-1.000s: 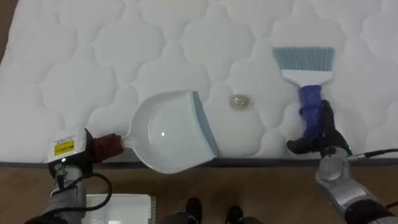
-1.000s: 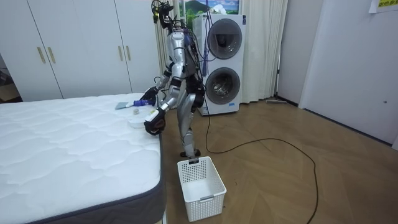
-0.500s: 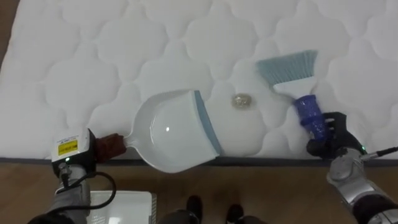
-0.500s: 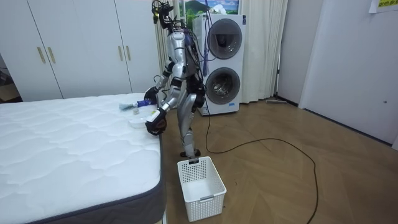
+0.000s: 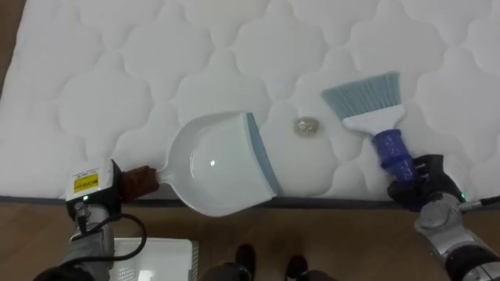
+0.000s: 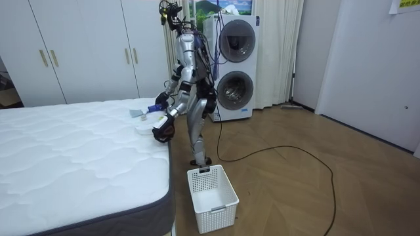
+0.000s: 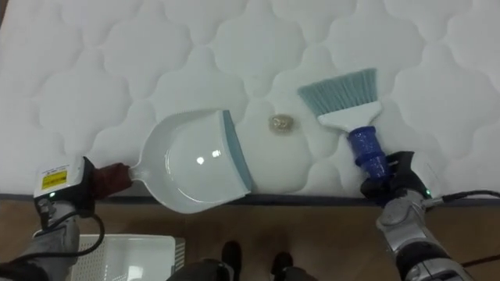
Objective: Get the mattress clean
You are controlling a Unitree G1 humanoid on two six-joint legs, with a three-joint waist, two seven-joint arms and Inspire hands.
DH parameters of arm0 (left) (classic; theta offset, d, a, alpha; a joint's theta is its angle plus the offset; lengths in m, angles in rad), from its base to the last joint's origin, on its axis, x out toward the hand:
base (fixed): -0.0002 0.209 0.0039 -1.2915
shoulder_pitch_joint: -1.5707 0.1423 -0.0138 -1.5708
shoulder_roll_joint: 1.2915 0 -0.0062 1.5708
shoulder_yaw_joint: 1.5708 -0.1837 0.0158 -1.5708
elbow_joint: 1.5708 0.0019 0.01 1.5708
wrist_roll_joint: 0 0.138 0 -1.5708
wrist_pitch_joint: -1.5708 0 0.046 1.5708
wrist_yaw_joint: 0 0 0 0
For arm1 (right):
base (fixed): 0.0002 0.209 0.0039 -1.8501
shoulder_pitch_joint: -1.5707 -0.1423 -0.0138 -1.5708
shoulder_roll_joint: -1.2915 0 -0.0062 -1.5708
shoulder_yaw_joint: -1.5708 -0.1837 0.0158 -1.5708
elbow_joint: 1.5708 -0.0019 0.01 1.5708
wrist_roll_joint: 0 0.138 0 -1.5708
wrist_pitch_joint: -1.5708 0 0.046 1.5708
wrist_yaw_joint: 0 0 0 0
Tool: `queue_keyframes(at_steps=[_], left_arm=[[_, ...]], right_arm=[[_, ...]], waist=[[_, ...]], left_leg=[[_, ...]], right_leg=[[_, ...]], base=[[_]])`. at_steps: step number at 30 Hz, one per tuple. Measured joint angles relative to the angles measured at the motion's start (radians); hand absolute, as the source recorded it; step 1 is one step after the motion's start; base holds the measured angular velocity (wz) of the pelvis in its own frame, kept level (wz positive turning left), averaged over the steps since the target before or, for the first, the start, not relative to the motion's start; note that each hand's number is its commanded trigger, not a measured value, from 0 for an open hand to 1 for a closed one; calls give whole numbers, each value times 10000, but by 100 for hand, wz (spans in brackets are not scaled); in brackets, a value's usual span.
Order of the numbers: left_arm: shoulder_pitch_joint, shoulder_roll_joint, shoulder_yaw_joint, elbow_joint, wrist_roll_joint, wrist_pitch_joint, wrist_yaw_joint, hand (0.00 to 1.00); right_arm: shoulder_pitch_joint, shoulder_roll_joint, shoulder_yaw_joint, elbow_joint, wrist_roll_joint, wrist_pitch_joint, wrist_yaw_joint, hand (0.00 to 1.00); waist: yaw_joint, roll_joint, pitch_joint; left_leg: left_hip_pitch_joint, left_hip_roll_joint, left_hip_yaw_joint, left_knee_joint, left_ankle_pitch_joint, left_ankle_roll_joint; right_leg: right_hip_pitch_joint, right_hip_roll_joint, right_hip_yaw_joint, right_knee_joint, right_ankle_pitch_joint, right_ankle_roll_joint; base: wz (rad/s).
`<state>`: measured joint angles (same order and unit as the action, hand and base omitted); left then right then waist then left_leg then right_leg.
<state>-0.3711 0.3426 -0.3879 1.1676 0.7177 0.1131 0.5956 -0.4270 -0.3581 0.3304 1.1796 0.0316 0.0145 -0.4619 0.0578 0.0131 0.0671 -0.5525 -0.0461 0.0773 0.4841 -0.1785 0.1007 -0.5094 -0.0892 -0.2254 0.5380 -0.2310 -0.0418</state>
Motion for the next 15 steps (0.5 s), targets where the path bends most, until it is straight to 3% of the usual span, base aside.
queue_keyframes(at_steps=[9,15], left_arm=[[-76,6,1,2,241,102,115,100],[-81,105,1,-11,340,128,255,100]], right_arm=[[-51,-1,-33,265,637,-4,184,100],[-233,-3,-223,305,802,134,162,100]], waist=[[-37,-42,-15],[-255,-114,-23]], left_leg=[[26,-41,26,27,2,5],[-49,-86,30,145,3,7]], right_leg=[[-42,-80,21,211,-26,6],[-124,-155,9,395,-110,-3]], base=[[0],[5]])
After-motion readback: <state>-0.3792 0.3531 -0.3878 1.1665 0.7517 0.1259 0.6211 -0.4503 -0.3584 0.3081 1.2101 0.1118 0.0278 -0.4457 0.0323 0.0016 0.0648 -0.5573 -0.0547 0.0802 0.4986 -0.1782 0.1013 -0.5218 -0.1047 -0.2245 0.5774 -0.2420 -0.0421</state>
